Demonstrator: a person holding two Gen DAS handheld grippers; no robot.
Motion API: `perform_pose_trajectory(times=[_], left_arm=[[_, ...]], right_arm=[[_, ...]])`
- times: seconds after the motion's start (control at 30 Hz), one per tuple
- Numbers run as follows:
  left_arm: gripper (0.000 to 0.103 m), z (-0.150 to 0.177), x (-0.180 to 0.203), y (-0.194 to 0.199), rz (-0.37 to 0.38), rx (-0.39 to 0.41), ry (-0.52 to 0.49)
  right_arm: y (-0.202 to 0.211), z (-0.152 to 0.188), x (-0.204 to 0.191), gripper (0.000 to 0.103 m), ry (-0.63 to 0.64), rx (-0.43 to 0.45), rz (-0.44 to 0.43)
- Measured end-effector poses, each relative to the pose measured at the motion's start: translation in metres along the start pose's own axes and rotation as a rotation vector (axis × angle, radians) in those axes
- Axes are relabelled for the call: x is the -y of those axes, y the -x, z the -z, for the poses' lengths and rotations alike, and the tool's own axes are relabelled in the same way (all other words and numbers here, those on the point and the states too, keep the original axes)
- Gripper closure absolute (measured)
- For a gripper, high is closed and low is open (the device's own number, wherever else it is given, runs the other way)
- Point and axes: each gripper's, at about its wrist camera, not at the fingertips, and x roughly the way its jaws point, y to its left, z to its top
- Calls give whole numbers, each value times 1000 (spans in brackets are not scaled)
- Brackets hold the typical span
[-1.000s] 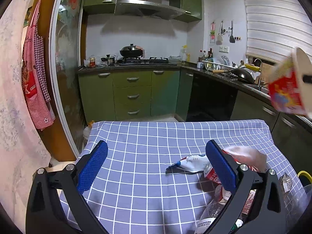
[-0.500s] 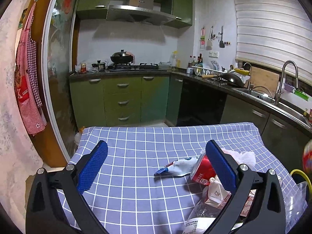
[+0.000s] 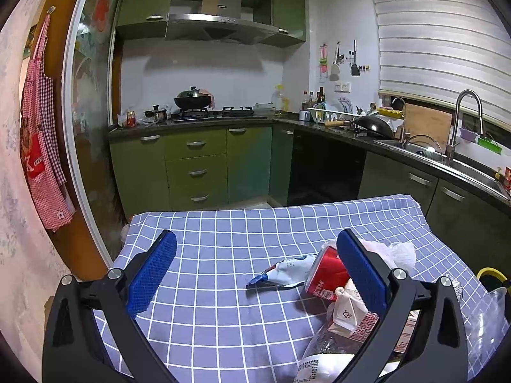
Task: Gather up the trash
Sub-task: 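Carry the noodle cup over the yellow-rimmed bin and open the right gripper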
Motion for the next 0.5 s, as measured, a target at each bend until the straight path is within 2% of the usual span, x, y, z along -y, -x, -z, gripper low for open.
perform_pose_trajectory(times=[0.23, 0.43, 0.5], left_arm=[[4, -8, 13, 34, 81, -31, 14], [4, 5, 54, 101, 189, -69, -84], [4, 16, 71, 125, 246, -95, -128]], right_arm=[[25, 27, -5, 64, 21, 71, -81], [48, 58, -10, 58, 38, 136, -139], [53, 66, -9, 56, 41, 157, -160]])
